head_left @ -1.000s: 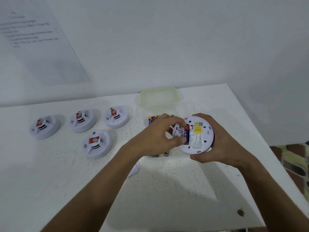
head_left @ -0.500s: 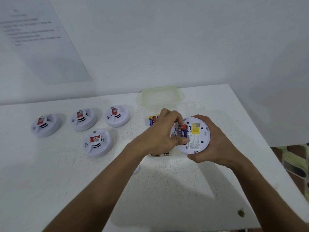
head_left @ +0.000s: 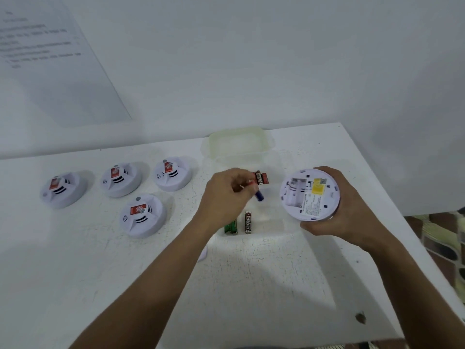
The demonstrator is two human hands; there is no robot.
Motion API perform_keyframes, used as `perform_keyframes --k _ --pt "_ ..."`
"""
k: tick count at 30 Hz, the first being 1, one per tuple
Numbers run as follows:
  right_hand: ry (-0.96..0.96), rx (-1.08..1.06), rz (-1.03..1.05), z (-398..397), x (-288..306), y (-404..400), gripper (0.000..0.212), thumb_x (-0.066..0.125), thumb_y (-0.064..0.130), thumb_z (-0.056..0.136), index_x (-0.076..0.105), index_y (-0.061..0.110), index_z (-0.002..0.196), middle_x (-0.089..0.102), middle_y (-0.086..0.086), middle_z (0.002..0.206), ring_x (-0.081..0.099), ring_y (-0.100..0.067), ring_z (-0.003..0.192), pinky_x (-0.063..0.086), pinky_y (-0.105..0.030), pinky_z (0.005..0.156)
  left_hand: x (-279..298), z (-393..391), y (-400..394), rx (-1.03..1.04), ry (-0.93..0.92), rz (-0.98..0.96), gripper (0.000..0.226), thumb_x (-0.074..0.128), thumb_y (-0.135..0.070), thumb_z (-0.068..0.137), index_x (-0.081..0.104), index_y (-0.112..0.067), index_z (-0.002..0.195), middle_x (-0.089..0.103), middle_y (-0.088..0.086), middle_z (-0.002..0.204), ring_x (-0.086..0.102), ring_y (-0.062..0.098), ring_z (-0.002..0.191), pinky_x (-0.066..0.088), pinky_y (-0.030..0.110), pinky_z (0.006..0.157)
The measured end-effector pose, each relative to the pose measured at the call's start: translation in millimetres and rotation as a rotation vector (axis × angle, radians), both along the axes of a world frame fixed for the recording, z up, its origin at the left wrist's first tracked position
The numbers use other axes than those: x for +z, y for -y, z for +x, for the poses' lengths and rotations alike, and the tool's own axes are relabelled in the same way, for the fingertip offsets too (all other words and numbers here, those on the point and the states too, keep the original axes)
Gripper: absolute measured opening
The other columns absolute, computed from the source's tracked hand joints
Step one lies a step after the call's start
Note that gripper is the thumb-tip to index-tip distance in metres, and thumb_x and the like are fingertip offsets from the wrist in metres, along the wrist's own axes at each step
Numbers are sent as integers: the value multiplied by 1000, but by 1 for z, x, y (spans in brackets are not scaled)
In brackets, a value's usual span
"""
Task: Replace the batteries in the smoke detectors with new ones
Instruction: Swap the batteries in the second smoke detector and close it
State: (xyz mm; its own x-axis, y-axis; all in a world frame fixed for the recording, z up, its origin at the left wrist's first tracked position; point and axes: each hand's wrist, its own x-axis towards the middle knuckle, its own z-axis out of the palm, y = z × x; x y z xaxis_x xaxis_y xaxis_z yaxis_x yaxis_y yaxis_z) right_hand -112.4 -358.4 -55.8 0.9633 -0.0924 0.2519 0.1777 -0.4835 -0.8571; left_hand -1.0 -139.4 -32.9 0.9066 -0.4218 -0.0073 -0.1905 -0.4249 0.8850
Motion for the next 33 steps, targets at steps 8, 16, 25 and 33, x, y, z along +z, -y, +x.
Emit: perform_keyframes --k 8,16,25,33 --pt "-44 -7 24 -8 2 4 83 80 39 51 47 30 126 58 18 117 58 -4 110 48 -9 88 -23 4 12 -224 24 519 28 70 -20 88 68 -13 114 70 2 110 61 8 85 43 9 67" --pt "-63 -11 12 -5 2 4 85 81 42 51 45 32 127 56 24 118 57 -2 112 46 -7 88 -21 4 6 -137 128 574 37 63 -30 92 63 -11 124 68 3 113 62 13 94 41 16 79" --pt "-94 -23 45 -7 2 4 91 82 39 48 46 28 130 56 22 119 57 -5 113 47 -10 87 2 45 24 -28 190 369 26 67 -35 88 70 -17 107 64 -7 88 59 6 75 37 6 59" --pt "-84 -35 62 -11 2 10 86 81 38 50 47 24 127 57 25 115 57 1 110 46 -6 86 -16 85 76 -344 108 768 56 70 -48 81 62 -17 127 61 1 127 57 21 115 49 34 93"
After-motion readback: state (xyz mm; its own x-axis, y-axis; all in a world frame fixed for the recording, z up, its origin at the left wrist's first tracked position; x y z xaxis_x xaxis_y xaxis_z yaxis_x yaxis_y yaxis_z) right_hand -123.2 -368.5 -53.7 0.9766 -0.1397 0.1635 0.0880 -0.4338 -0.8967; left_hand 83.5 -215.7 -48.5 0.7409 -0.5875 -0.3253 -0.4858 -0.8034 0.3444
